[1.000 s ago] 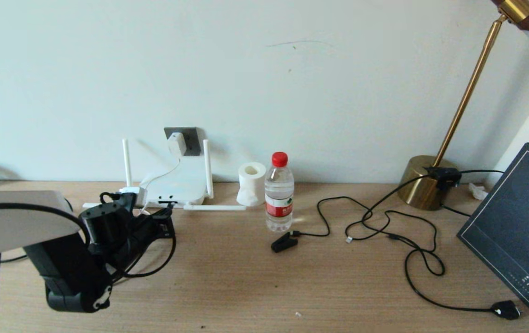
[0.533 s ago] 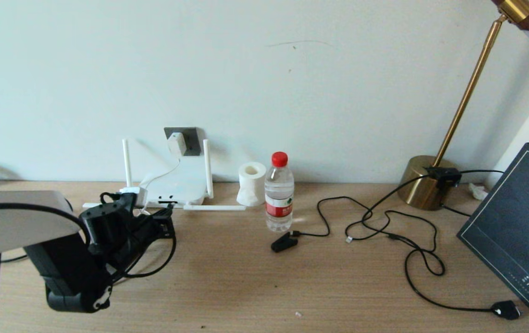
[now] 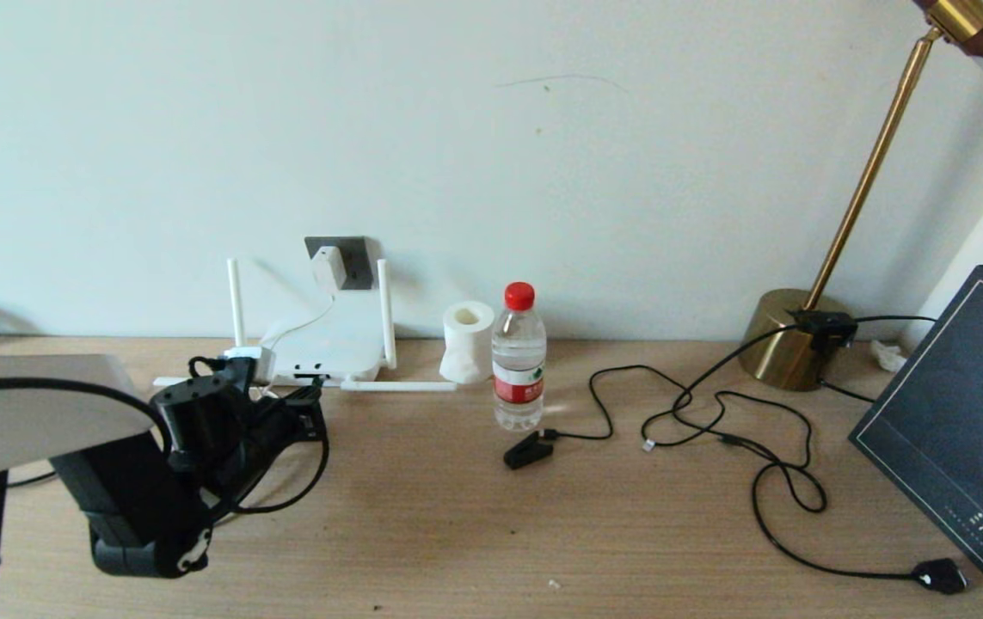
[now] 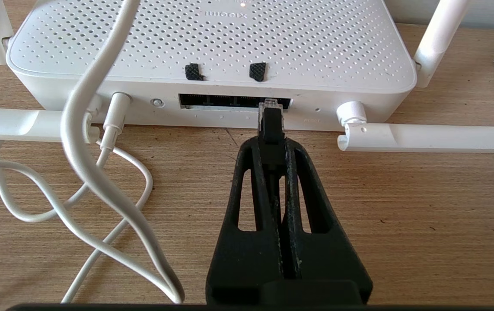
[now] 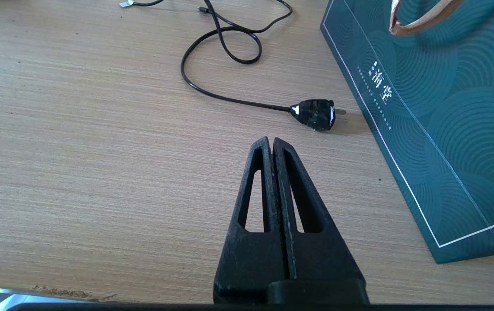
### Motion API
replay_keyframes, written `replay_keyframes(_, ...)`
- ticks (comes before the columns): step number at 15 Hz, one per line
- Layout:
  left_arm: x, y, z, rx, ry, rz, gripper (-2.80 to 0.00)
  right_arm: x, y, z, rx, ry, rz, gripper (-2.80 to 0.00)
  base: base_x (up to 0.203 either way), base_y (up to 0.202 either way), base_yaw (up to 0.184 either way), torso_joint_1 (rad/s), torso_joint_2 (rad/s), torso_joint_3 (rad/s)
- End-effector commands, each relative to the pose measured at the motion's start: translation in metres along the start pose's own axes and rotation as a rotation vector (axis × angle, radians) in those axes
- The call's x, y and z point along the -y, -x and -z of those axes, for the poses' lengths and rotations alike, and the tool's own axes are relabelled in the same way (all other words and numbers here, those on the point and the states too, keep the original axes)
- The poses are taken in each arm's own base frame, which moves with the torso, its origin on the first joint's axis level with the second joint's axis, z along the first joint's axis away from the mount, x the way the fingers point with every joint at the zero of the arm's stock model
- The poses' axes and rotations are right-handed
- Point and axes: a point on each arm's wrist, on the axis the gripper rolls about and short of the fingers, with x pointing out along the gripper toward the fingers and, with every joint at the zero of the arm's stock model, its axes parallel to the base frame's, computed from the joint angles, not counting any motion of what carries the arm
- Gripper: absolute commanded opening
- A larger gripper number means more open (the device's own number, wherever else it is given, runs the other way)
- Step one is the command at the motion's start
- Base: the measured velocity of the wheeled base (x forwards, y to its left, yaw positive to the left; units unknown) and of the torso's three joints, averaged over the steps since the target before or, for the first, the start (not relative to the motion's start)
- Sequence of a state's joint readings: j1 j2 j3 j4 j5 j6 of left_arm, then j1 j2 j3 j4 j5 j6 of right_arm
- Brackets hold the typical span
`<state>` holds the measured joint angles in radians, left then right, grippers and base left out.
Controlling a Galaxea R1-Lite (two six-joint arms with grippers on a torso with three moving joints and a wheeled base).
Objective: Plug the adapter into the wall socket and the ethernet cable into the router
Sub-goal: Plug cable into router interface
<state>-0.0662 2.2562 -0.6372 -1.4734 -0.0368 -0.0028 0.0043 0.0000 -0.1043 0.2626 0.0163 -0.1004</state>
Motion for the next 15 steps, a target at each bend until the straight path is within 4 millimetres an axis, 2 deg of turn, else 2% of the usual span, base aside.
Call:
replay_keyframes(1, -0.0001, -0.0013, 0.001, 0.005, 0.0, 0.0, -2.8, 0.0, -0.0001, 0.0001, -0.003, 0.002, -0.001, -2.8, 0.0, 0.0, 0.0, 0.0, 0.0, 0.0)
replay_keyframes(15, -0.0003, -0.0064, 0.0029, 0.009, 0.0, 0.001, -2.8, 0.0, -0.0001, 0.0001, -0.003, 0.002, 0.0, -2.8, 0.0, 0.0, 0.0, 0.0, 0.0, 0.0)
